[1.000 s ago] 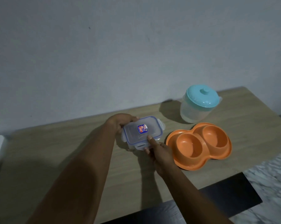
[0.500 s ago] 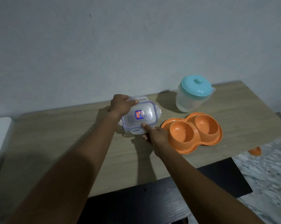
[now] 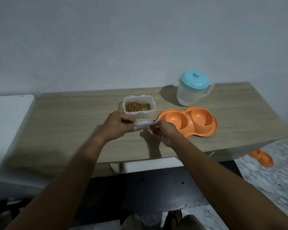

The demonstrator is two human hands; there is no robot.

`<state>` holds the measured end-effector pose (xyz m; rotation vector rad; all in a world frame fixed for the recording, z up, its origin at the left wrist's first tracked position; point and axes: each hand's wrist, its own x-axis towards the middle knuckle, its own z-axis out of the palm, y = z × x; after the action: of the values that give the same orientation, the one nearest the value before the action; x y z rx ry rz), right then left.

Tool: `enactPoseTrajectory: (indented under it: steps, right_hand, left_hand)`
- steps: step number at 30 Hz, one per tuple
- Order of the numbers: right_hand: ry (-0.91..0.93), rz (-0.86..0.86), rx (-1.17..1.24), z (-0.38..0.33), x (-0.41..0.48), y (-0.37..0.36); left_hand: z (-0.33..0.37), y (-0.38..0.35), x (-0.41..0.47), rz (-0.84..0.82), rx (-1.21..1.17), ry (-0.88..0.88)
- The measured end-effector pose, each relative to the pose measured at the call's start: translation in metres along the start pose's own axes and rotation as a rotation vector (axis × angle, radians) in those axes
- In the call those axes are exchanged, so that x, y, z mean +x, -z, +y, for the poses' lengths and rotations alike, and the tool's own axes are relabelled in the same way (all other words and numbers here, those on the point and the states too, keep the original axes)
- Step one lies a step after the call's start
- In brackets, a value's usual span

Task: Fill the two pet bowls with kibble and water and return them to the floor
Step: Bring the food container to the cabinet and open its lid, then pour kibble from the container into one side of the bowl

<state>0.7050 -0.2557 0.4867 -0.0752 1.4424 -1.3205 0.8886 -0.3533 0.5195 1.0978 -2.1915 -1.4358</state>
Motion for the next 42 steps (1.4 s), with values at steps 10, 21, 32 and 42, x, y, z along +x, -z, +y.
enactPoseTrajectory:
  steps: [10,21,32,42]
  right_hand:
    - [0.276,0.268,-0.98,0.004,0.005,0.02]
    - [0.448,0.269,-1.048,-0.037,0.08,-0.024]
    - [0.239,-0.08,-0.52,-0.071,0.041,-0.002]
    - [0.351,-0.031,-0.513,-0.129,-0.03,0.108]
  left_hand:
    - [-0.04,-0.04,-0.027,-0.061,0.439,0.132]
    - [-0.028,-0.056,-0.011,-0.02,0.535,0.191]
    - [-0.015,-0.063,0.016,-0.022,0.563,0.246]
    - [0.026,-0.129,0.05,-0.038,0.444,0.096]
